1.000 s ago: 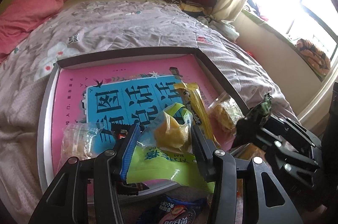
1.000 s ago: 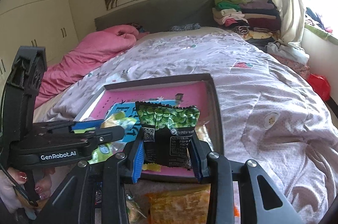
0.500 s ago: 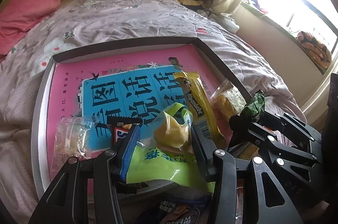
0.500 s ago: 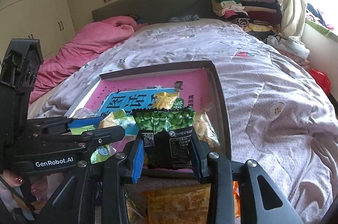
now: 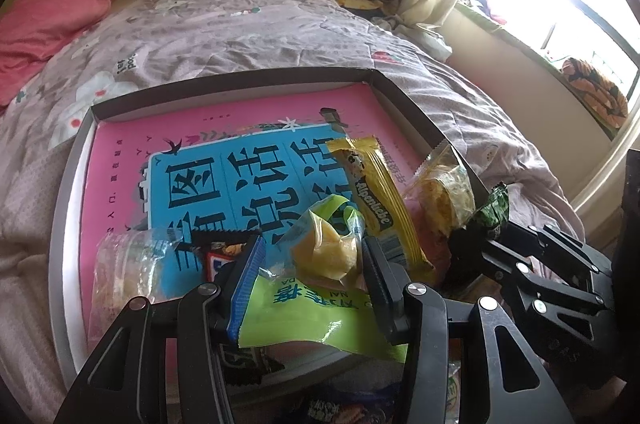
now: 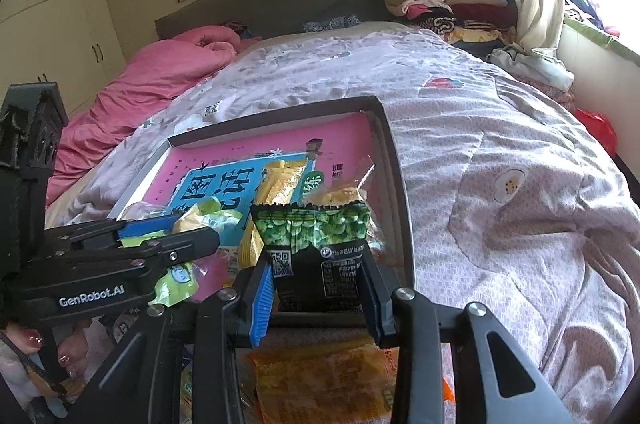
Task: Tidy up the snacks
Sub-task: 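Carry the light green bag and pea snack bag over the pink tray, then open both grippers to release the two bags onto the tray, then move both grippers back toward the remaining snacks beside the tray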
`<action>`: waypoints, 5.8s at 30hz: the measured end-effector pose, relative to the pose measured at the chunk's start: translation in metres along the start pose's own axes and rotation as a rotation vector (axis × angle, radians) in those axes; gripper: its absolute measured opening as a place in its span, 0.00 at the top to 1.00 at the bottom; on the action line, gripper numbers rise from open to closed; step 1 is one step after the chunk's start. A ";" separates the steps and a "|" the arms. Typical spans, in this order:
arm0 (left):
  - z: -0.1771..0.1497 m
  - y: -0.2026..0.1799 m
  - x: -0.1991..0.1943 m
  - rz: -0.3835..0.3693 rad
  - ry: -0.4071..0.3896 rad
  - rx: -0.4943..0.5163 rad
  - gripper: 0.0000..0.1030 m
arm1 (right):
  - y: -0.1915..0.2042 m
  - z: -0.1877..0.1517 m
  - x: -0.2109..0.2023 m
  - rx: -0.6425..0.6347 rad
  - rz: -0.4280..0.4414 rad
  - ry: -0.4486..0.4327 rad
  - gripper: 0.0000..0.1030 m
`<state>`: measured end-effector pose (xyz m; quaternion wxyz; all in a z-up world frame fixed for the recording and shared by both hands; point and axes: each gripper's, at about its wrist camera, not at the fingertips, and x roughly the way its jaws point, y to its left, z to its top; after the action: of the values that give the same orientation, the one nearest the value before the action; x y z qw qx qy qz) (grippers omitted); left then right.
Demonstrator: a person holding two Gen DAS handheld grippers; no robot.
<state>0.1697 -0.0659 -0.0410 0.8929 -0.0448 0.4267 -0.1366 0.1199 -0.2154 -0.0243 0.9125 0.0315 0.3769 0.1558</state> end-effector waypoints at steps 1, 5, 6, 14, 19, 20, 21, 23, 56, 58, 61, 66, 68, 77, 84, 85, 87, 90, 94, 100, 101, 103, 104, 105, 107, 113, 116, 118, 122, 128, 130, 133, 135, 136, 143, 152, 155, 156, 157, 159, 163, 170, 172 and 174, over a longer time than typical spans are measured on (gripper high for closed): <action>0.000 0.000 0.001 -0.001 0.001 0.002 0.51 | 0.000 0.000 0.000 0.000 0.001 0.002 0.63; 0.001 0.001 0.006 -0.008 0.009 -0.003 0.51 | 0.001 -0.002 -0.002 -0.009 0.005 0.004 0.63; 0.001 0.002 0.007 -0.010 0.013 -0.007 0.50 | 0.001 -0.002 -0.002 -0.009 0.006 0.003 0.63; 0.000 0.005 0.006 -0.032 0.030 -0.020 0.50 | 0.003 -0.003 -0.002 -0.014 0.012 0.004 0.63; -0.001 0.004 0.005 -0.029 0.033 -0.020 0.51 | 0.005 -0.003 -0.002 -0.023 0.011 0.004 0.62; -0.001 0.004 0.005 -0.029 0.033 -0.022 0.51 | 0.005 -0.003 -0.002 -0.021 0.012 0.004 0.62; -0.001 0.005 0.005 -0.030 0.034 -0.023 0.51 | 0.005 -0.003 -0.002 -0.020 0.014 0.005 0.62; -0.001 0.005 0.004 -0.028 0.034 -0.025 0.50 | 0.005 -0.003 -0.003 -0.018 0.017 0.005 0.62; -0.001 0.010 -0.004 -0.029 0.043 -0.040 0.46 | 0.011 -0.003 -0.005 -0.034 0.065 0.011 0.52; -0.001 0.010 -0.006 -0.033 0.041 -0.040 0.44 | 0.011 -0.003 -0.006 -0.034 0.063 0.007 0.52; 0.000 0.009 -0.009 -0.025 0.037 -0.035 0.44 | 0.010 -0.002 -0.007 -0.031 0.061 0.000 0.51; 0.000 0.011 -0.013 -0.025 0.036 -0.042 0.43 | 0.008 0.000 -0.008 -0.023 0.060 -0.003 0.51; 0.001 0.011 -0.015 -0.028 0.032 -0.044 0.42 | 0.007 0.001 -0.009 -0.018 0.062 -0.009 0.51; 0.000 0.015 -0.020 0.003 0.035 -0.016 0.40 | 0.002 0.003 -0.015 0.004 0.058 -0.025 0.47; -0.004 0.016 -0.016 0.072 0.038 0.034 0.39 | -0.001 0.004 -0.017 0.022 0.061 -0.032 0.46; -0.003 0.018 -0.017 0.085 0.032 0.033 0.39 | -0.002 0.004 -0.017 0.022 0.061 -0.032 0.46; -0.003 0.021 -0.017 0.102 0.025 0.027 0.39 | -0.002 0.003 -0.018 0.023 0.060 -0.033 0.46; -0.003 0.028 -0.018 0.112 0.021 0.006 0.39 | -0.003 0.003 -0.019 0.027 0.059 -0.038 0.46; 0.000 0.036 -0.023 0.122 0.004 -0.029 0.39 | -0.004 0.004 -0.022 0.033 0.059 -0.048 0.44; 0.004 0.045 -0.037 0.106 -0.021 -0.076 0.37 | -0.009 0.006 -0.025 0.057 0.062 -0.058 0.42; 0.005 0.047 -0.041 0.102 -0.027 -0.081 0.36 | -0.011 0.006 -0.026 0.062 0.063 -0.059 0.42; 0.006 0.048 -0.050 0.098 -0.036 -0.091 0.35 | -0.013 0.007 -0.028 0.072 0.066 -0.066 0.42; 0.006 0.049 -0.052 0.096 -0.039 -0.095 0.34 | -0.014 0.008 -0.029 0.076 0.067 -0.069 0.41; 0.007 0.050 -0.057 0.092 -0.045 -0.100 0.34 | -0.015 0.008 -0.030 0.080 0.066 -0.073 0.41; 0.007 0.049 -0.064 0.089 -0.052 -0.103 0.33 | -0.018 0.009 -0.032 0.093 0.069 -0.079 0.38; 0.002 0.041 -0.083 0.097 -0.067 -0.076 0.27 | -0.024 0.010 -0.038 0.117 0.081 -0.084 0.38; -0.001 0.036 -0.088 0.086 -0.064 -0.059 0.27 | -0.021 0.010 -0.042 0.102 0.086 -0.092 0.37; -0.004 0.032 -0.092 0.089 -0.067 -0.048 0.26 | -0.018 0.009 -0.044 0.090 0.091 -0.095 0.35; -0.011 0.030 -0.096 0.082 -0.064 -0.052 0.24 | -0.012 0.007 -0.048 0.057 0.096 -0.102 0.29; -0.023 0.032 -0.100 0.082 -0.042 -0.067 0.24 | -0.003 0.002 -0.054 0.007 0.106 -0.102 0.27; -0.027 0.032 -0.102 0.091 -0.036 -0.066 0.24 | -0.001 0.000 -0.055 -0.006 0.108 -0.100 0.27; -0.031 0.032 -0.104 0.096 -0.037 -0.066 0.24 | 0.004 -0.002 -0.058 -0.023 0.112 -0.099 0.27; -0.033 0.030 -0.106 0.113 -0.042 -0.056 0.24 | 0.007 -0.004 -0.060 -0.039 0.115 -0.100 0.26; -0.034 0.028 -0.107 0.128 -0.047 -0.048 0.24 | 0.009 -0.005 -0.061 -0.047 0.116 -0.100 0.26; -0.039 0.023 -0.111 0.135 -0.048 -0.038 0.24 | 0.023 -0.011 -0.065 -0.100 0.117 -0.089 0.26; -0.050 0.016 -0.112 0.127 -0.021 -0.024 0.24 | 0.038 -0.020 -0.074 -0.147 0.125 -0.076 0.26; -0.052 0.015 -0.112 0.131 -0.021 -0.026 0.24 | 0.042 -0.021 -0.075 -0.157 0.129 -0.071 0.26; -0.054 0.015 -0.113 0.132 -0.019 -0.027 0.24 | 0.043 -0.021 -0.075 -0.161 0.130 -0.071 0.26; -0.055 0.014 -0.113 0.132 -0.018 -0.026 0.24 | 0.044 -0.022 -0.076 -0.164 0.131 -0.070 0.26; -0.056 0.014 -0.114 0.133 -0.016 -0.026 0.24 | 0.044 -0.023 -0.077 -0.168 0.131 -0.070 0.26; -0.059 0.011 -0.115 0.130 -0.010 -0.024 0.24 | 0.046 -0.026 -0.080 -0.175 0.133 -0.068 0.26; -0.067 0.005 -0.112 0.108 0.030 -0.005 0.24 | 0.049 -0.030 -0.083 -0.187 0.138 -0.050 0.26; -0.070 0.004 -0.110 0.098 0.047 -0.004 0.24 | 0.050 -0.031 -0.082 -0.193 0.142 -0.044 0.26; -0.074 0.005 -0.108 0.089 0.066 -0.006 0.24 | 0.051 -0.033 -0.082 -0.203 0.149 -0.034 0.26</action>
<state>0.0483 -0.0281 -0.0078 0.8835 -0.0238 0.4577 -0.0968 0.0292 -0.1938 0.0165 0.9032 -0.0304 0.3403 0.2600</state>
